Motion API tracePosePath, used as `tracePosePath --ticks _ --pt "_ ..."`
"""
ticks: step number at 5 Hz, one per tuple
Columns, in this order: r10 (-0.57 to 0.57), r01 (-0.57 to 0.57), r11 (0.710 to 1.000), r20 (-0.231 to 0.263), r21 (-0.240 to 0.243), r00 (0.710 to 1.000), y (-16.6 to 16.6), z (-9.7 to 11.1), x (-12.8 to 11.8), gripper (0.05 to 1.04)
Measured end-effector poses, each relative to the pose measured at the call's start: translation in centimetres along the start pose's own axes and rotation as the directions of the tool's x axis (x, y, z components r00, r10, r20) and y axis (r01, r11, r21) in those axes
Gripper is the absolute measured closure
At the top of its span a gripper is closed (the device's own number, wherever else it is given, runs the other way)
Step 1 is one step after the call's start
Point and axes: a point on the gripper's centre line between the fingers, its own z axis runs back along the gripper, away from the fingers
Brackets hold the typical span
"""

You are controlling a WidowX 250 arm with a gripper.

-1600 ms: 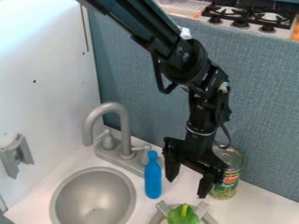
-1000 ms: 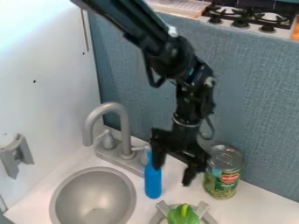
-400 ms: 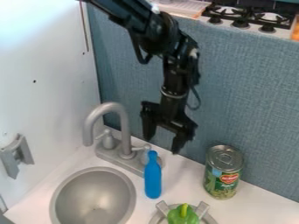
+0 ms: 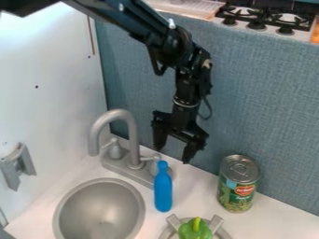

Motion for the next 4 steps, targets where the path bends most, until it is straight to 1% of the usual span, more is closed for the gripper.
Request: tracePosePath --ticks 1,2,3,4 --pt "-0.003 0.002 1.000 0.024 0.028 1.000 0.2 -0.6 1.2 0.085" --pt "-0.024 0.020 0.998 0.056 0.066 0.998 -0.3 -1.3 1.8 0.085" --pt "-0.045 0.032 0.995 0.137 0.096 0.990 -1.4 -1.0 2.9 0.085" --pt "-0.039 0.020 0.995 0.192 0.101 0.981 -1.5 -1.9 3.1 0.085"
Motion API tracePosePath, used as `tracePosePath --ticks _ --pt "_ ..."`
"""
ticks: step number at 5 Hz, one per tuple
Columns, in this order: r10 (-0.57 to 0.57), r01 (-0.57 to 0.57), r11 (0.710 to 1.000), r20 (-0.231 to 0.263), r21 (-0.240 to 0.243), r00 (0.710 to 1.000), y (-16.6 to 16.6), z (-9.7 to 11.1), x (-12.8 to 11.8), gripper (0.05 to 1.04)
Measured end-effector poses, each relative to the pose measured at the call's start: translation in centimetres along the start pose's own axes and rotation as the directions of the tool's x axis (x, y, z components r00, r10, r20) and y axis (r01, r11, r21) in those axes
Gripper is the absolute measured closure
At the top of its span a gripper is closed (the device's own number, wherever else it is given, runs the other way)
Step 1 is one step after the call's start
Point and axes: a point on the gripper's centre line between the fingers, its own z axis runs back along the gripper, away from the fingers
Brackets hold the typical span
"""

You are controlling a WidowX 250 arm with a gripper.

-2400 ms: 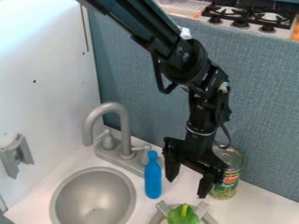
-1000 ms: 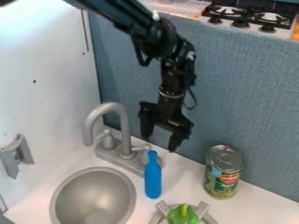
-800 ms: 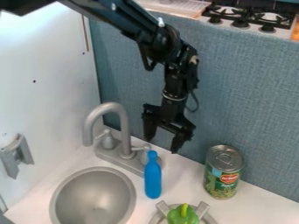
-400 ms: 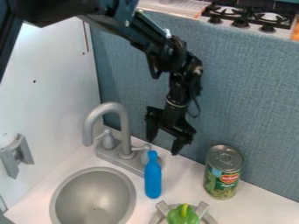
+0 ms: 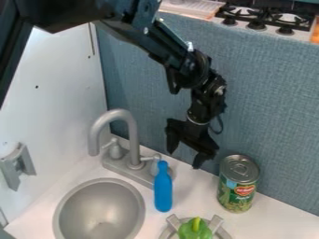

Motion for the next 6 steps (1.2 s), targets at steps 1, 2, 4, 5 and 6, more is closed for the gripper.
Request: tracePosePath --ticks 1,2,4,5,6 --pt "-0.019 0.019 1.000 0.015 -0.009 1.000 -1.3 -1.1 0.0 0.085" --pt "-0.040 0.041 0.998 0.029 -0.039 0.999 -2.5 -1.7 0.4 0.085" --pt "-0.112 0.117 0.987 0.049 -0.110 0.992 -5.2 -1.5 2.4 0.085" --pt "-0.172 0.179 0.974 0.060 -0.139 0.983 -7.5 -0.9 2.5 0.085" --pt "-0.256 0.261 0.954 0.054 -0.151 0.965 -10.6 -0.2 2.2 0.085"
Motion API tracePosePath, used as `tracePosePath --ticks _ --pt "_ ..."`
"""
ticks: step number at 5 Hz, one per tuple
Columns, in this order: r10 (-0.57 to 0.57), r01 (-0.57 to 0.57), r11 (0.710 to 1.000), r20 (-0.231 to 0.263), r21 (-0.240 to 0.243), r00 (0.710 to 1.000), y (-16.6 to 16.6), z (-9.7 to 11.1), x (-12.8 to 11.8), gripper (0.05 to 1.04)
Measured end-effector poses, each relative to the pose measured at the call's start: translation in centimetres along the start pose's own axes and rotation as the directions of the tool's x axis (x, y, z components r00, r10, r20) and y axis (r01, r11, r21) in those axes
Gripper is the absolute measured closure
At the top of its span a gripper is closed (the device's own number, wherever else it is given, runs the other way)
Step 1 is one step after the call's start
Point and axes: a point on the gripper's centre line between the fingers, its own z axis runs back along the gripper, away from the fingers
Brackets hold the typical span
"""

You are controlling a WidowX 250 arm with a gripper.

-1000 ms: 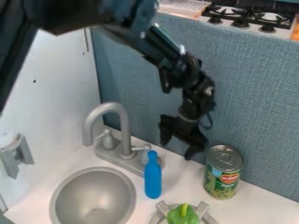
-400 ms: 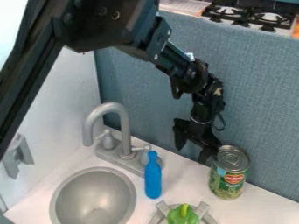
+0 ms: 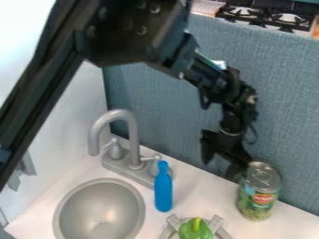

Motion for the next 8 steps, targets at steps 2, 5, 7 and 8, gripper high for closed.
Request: tracePosePath --ticks 2,5,7,8 --pt "-0.150 0.152 0.988 0.038 -0.032 0.988 -7.0 1.0 0.4 0.085" --pt "0.107 -0.096 0.991 -0.120 0.095 0.987 -4.5 3.9 -5.9 0.084" --pt "0.114 -0.128 0.991 -0.222 -0.048 0.968 -6.9 7.6 -9.3 0.084" --pt "0.062 -0.081 0.994 -0.223 -0.078 0.973 -8.4 9.4 -10.9 0.084"
